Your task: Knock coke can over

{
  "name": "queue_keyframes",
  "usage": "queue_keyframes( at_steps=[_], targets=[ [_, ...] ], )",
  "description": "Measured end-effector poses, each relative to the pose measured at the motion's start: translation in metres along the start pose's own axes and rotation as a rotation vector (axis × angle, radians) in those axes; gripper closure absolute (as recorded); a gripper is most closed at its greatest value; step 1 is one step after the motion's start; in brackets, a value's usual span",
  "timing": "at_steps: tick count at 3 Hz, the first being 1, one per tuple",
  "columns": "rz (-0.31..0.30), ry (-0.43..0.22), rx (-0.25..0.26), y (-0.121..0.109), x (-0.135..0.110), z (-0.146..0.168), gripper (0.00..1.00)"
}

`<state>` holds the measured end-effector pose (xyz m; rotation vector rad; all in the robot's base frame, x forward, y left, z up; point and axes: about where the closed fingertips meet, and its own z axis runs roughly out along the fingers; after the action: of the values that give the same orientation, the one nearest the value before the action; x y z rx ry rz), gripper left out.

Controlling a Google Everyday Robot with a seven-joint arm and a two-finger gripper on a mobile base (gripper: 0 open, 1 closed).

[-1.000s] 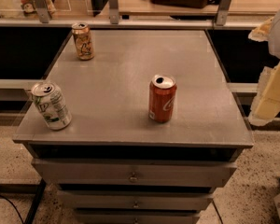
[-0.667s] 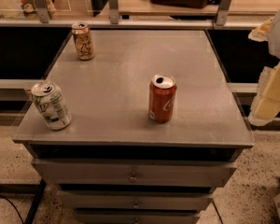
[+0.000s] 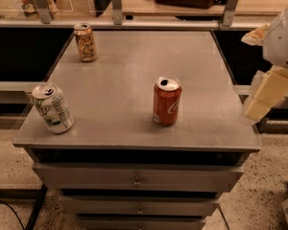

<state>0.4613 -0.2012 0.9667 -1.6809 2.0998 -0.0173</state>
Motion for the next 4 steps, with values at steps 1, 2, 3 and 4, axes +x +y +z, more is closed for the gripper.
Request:
queue_keyframes(
  at_steps=[1,2,3,4],
  targets=[
    [-0.025,-0.145,-0.015,-0.01,-0.016,0.03,0.0],
    [-0.036,-0.297,-0.046,-0.016,-0.038,0.06,0.0],
    [-0.023,-0.416,-0.106,-0.018,-0.053,0.085,0.0],
    [-0.004,-0.519,-0.183,-0.013,-0.061,0.105,0.0]
  ],
)
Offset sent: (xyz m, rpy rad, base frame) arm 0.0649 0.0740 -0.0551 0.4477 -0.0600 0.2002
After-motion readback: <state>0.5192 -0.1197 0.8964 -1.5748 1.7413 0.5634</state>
